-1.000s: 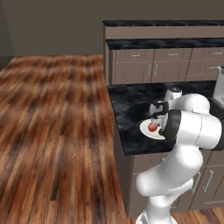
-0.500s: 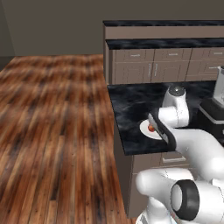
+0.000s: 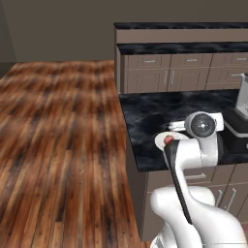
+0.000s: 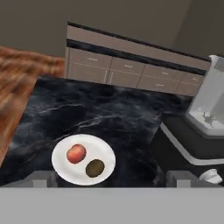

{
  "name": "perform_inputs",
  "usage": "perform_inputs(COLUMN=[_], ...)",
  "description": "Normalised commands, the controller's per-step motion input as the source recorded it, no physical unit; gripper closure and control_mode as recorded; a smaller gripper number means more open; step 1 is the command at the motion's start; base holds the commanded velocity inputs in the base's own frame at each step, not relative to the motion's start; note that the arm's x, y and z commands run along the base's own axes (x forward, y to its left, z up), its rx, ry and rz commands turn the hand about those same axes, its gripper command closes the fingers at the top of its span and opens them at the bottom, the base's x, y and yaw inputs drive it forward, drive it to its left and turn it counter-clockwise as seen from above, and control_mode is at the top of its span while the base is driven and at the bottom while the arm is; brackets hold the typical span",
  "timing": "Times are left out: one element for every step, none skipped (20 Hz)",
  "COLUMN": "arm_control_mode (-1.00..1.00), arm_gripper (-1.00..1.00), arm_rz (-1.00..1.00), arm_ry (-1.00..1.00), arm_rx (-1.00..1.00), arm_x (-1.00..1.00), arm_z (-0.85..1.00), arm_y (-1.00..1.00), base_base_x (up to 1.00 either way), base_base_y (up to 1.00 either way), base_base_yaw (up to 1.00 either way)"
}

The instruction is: Pick the peach and kiwi from the fridge and place them on the plate next to the blender to make a fruit smoothie.

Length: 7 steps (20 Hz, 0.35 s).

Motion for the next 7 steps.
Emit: perform_inputs(arm_control_mode=[-1.0, -1.0, -1.0, -1.0, -1.0, -1.0, -1.0], arm_gripper=[-1.0, -1.0, -1.0, -1.0, -1.0, -1.0, -1.0], arm_rz=[0.0, 0.0, 0.01, 0.01, 0.09, 0.31, -0.26], arm_ry=[-0.48, -0.45, -0.38, -0.33, -0.25, -0.27, 0.0], arm_rx=[-0.13, -0.11, -0.09, -0.09, -0.01, 0.1, 0.21], arm_x=[-1.0, -1.0, -1.0, -1.0, -1.0, -1.0, -0.64], arm_z=[1.0, 1.0, 1.0, 1.0, 1.0, 1.0, 0.58], arm_y=[0.0, 0.0, 0.0, 0.0, -0.37, -1.0, -1.0], base_base_x=[0.0, 0.0, 0.0, 0.0, 0.0, 0.0, 0.0], base_base_y=[0.0, 0.0, 0.0, 0.0, 0.0, 0.0, 0.0], base_base_yaw=[0.0, 0.0, 0.0, 0.0, 0.0, 0.0, 0.0])
